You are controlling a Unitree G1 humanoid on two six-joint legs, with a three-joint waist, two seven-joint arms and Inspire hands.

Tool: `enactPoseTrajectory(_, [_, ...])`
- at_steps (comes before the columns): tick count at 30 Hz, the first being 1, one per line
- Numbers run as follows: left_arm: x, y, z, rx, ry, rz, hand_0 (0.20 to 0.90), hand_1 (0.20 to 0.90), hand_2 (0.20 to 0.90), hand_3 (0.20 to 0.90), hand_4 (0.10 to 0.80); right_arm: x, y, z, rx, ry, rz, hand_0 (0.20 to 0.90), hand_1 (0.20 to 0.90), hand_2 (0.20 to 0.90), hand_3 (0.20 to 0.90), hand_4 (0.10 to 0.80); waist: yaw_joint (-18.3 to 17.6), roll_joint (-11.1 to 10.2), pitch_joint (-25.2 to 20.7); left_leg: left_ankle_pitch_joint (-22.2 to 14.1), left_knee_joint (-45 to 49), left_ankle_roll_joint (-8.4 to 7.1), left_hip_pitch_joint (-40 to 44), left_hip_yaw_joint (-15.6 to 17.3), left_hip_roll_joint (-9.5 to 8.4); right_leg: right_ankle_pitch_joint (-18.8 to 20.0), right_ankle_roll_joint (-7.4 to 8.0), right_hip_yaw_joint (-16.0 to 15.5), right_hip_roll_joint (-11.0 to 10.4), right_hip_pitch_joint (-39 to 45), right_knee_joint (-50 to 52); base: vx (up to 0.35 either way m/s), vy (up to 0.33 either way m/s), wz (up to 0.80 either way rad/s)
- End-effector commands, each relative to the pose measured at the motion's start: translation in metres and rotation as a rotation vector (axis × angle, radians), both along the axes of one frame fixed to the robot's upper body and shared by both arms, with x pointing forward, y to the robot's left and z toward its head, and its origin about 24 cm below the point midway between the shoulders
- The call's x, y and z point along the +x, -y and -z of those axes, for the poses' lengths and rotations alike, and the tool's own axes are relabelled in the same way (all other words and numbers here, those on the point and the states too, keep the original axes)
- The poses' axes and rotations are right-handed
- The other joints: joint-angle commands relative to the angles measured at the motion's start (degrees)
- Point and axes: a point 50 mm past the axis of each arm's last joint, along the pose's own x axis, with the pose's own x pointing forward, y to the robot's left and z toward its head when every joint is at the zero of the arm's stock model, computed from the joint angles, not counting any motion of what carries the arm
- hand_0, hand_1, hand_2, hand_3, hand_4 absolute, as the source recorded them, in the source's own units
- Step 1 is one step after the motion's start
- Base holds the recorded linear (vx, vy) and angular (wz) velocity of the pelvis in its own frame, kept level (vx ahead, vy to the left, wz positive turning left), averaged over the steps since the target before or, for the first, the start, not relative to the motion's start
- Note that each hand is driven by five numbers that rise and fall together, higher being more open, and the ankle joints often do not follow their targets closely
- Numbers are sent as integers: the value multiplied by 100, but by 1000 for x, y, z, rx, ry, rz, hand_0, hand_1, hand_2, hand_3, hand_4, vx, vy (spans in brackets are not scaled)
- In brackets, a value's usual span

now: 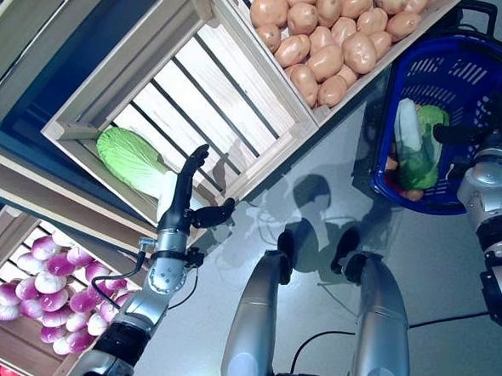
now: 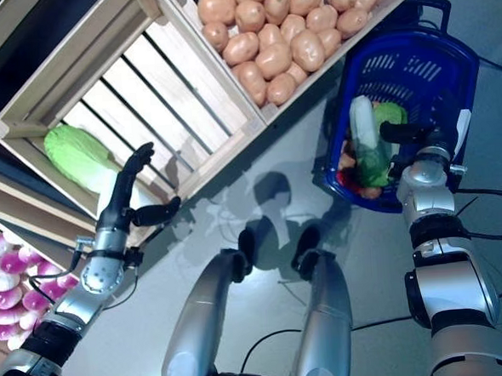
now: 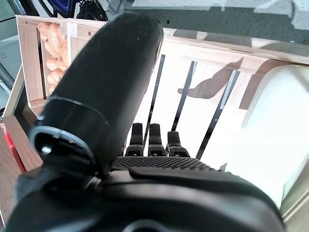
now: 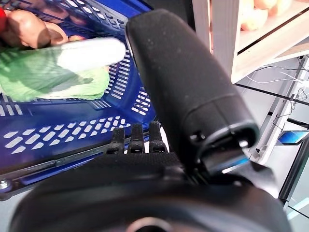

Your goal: Put vegetables into the basket

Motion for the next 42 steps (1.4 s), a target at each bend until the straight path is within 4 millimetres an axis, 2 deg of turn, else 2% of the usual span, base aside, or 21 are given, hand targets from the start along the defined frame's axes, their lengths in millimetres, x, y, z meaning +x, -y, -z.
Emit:
enactPoseTrajectory(1, [-8, -1, -39, -5, 218, 60, 900, 900, 900, 900, 800, -11, 23, -52, -101, 175, 19, 900, 900, 900, 900, 800, 75, -65, -31, -442, -171, -71, 695, 12, 15, -657, -18, -141, 2, 1131, 265, 27, 64, 1])
enactPoseTrajectory(7, [-8, -2, -34, 2, 192, 40, 900, 900, 900, 900, 800, -8, 6, -47, -79, 243, -42, 900, 900, 900, 900, 800, 64, -130, -31, -351, -516, -127, 1268, -7, 62, -547, -3, -162, 90, 1759, -206, 32, 71, -1])
enactPoseTrajectory(12, [-6, -4, -13, 32, 83, 0, 900, 900, 900, 900, 800, -2, -38, -16, -74, 245, -221, 900, 900, 900, 900, 800, 16, -244, -108, -142, -1232, -182, 2106, 24, 95, -338, 93, -120, 251, 2586, -1015, 62, 103, -1])
enactPoseTrajectory(15, [-9, -4, 4, 33, 14, -11, 900, 900, 900, 900, 800, -10, -70, 24, 13, 243, -339, 900, 900, 900, 900, 800, -29, -323, -370, 0, -1799, -195, 2597, 41, 99, -167, 180, -68, 374, 3058, -1652, 110, 119, -4])
enactPoseTrajectory(17, [-15, -2, 23, 36, -51, -11, 900, 900, 900, 900, 800, -26, -97, 63, 122, 241, -402, 900, 900, 900, 900, 800, -66, -382, -638, 121, -2364, -177, 3057, 91, 88, -17, 265, -63, 439, 3477, -2201, 150, 122, -2])
enactPoseTrajectory(19, [-19, -1, 30, 42, -76, -10, 900, 900, 900, 900, 800, -32, -104, 75, 155, 236, -424, 900, 900, 900, 900, 800, -82, -395, -735, 178, -2572, -166, 3230, 102, 77, 45, 293, -50, 467, 3638, -2398, 109, 74, -3])
enactPoseTrajectory(21, [-29, 1, 53, 2, -177, -20, 900, 900, 900, 900, 800, -53, -128, 105, 270, 232, -499, 900, 900, 900, 900, 800, -129, -427, -1065, 348, -3179, -161, 3659, 75, 27, 191, 385, -23, 542, 4025, -2916, 145, 118, -3])
enactPoseTrajectory(23, [-38, 8, 75, -62, -276, -21, 900, 900, 900, 900, 800, -69, -155, 125, 324, 198, -601, 900, 900, 900, 900, 800, -170, -445, -1349, 512, -3710, -157, 4001, 35, -12, 348, 441, -2, 612, 4320, -3356, 115, 113, -2])
enactPoseTrajectory(25, [-45, 17, 92, -128, -364, -17, 900, 900, 900, 900, 800, -79, -171, 138, 382, 166, -632, 900, 900, 900, 900, 800, -186, -451, -1585, 602, -4060, -136, 4214, 42, -33, 469, 490, -9, 638, 4465, -3602, 63, 113, -2])
enactPoseTrajectory(26, [-50, 24, 104, -179, -435, -5, 900, 900, 900, 900, 800, -86, -174, 148, 444, 147, -636, 900, 900, 900, 900, 800, -195, -450, -1733, 653, -4277, -123, 4350, 55, -43, 568, 528, -32, 658, 4573, -3793, 39, 106, -1])
enactPoseTrajectory(28, [-55, 37, 117, -174, -494, 18, 900, 900, 900, 900, 800, -92, -178, 159, 505, 115, -635, 900, 900, 900, 900, 800, -221, -458, -1890, 729, -4553, -112, 4511, 91, -45, 711, 583, -74, 674, 4689, -4034, 6, 85, 3])
enactPoseTrajectory(32, [-57, 54, 128, -138, -560, 64, 900, 900, 900, 900, 800, -101, -190, 173, 566, 63, -630, 900, 900, 900, 900, 800, -267, -449, -2056, 788, -4830, -88, 4686, 62, -90, 961, 694, -138, 658, 4842, -4341, -15, 57, 17])
enactPoseTrajectory(36, [-51, 49, 122, -46, -522, 63, 900, 900, 900, 900, 800, -107, -198, 177, 587, 45, -678, 900, 900, 900, 900, 800, -281, -396, -2111, 748, -4830, 5, 4732, 79, -133, 1100, 740, -151, 545, 4796, -4187, -1, 61, 13])
enactPoseTrajectory(38, [-47, 40, 119, 10, -513, 55, 900, 900, 900, 900, 800, -108, -199, 177, 580, 42, -719, 900, 900, 900, 900, 800, -276, -361, -2120, 747, -4830, 59, 4729, -37, -161, 1083, 720, -88, 504, 4696, -3892, -1, 18, 10])
enactPoseTrajectory(40, [-45, 32, 118, 72, -517, 54, 900, 900, 900, 900, 800, -108, -199, 176, 559, 35, -754, 900, 900, 900, 900, 800, -330, -355, -2094, 775, -4830, 77, 4740, -199, -175, 839, 662, 181, 630, 4602, -3590, -3, -89, 19])
enactPoseTrajectory(42, [-44, 28, 120, 137, -542, 59, 900, 900, 900, 900, 800, -113, -197, 177, 529, 15, -768, 900, 900, 900, 900, 800, -555, -426, -2074, 851, -4830, 66, 4732, -626, -232, 523, 507, 942, 1095, 4597, -3680, 10, -240, 57])
